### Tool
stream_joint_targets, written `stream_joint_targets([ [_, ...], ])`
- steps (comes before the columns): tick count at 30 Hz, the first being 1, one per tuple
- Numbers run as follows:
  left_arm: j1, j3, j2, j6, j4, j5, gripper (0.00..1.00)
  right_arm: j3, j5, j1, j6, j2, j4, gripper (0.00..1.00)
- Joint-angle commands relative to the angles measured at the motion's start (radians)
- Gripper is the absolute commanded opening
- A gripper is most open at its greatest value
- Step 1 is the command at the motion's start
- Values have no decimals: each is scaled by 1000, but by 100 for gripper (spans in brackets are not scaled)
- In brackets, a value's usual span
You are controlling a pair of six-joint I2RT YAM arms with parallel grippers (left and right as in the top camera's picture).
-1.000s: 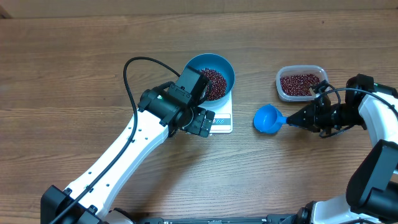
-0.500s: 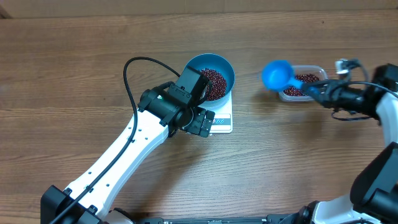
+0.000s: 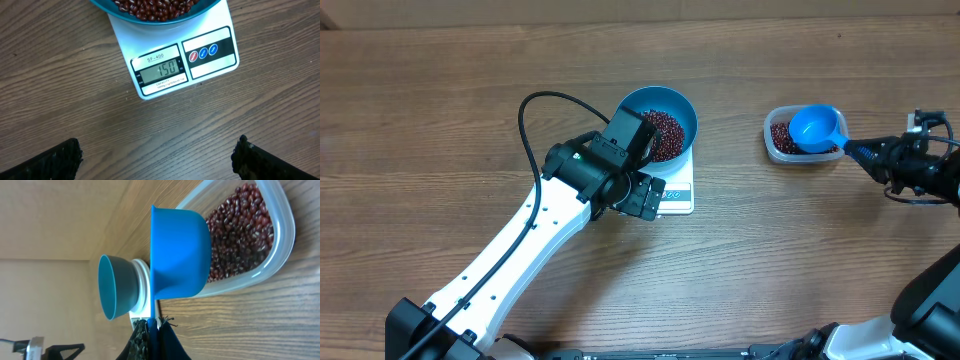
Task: Scoop item into bowl and weigh 150g on scale
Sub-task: 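Set the blue scoop down resting in the tub and release it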
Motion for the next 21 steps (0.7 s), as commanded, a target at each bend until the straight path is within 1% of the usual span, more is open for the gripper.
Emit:
stream_joint_targets([
  [1,5,6,-24,-2,2,7,100,20,11,18,5,-14,22,4],
  [3,5,6,-24,-2,2,7,100,20,10,21,5,-14,34,4],
  [4,5,6,-24,-2,2,7,100,20,10,23,5,-14,39,6],
  [5,5,6,-24,-2,2,7,99,20,10,24,5,-14,39,27],
  [6,5,6,-24,-2,2,7,100,20,10,26,6,-14,39,46],
  [7,5,6,-24,-2,2,7,100,20,10,26,20,-14,39,58],
  [10,5,6,-24,-2,2,7,100,20,10,26,24,-14,38,67],
  [12,5,6,-24,-2,2,7,99,21,10,26,24,-14,34,67],
  [14,5,6,-24,-3,2,7,100,21,10,26,28,-14,29,73],
  [15,5,6,-24,-2,2,7,100,21,10,26,28,-14,23,78],
  [17,5,6,-24,-2,2,7,100,21,10,25,27,-14,10,82],
  [19,5,6,-24,-2,2,7,100,21,10,26,28,-14,-1,83],
  [21,5,6,-24,-2,2,7,99,21,10,29,72,-14,-3,83],
])
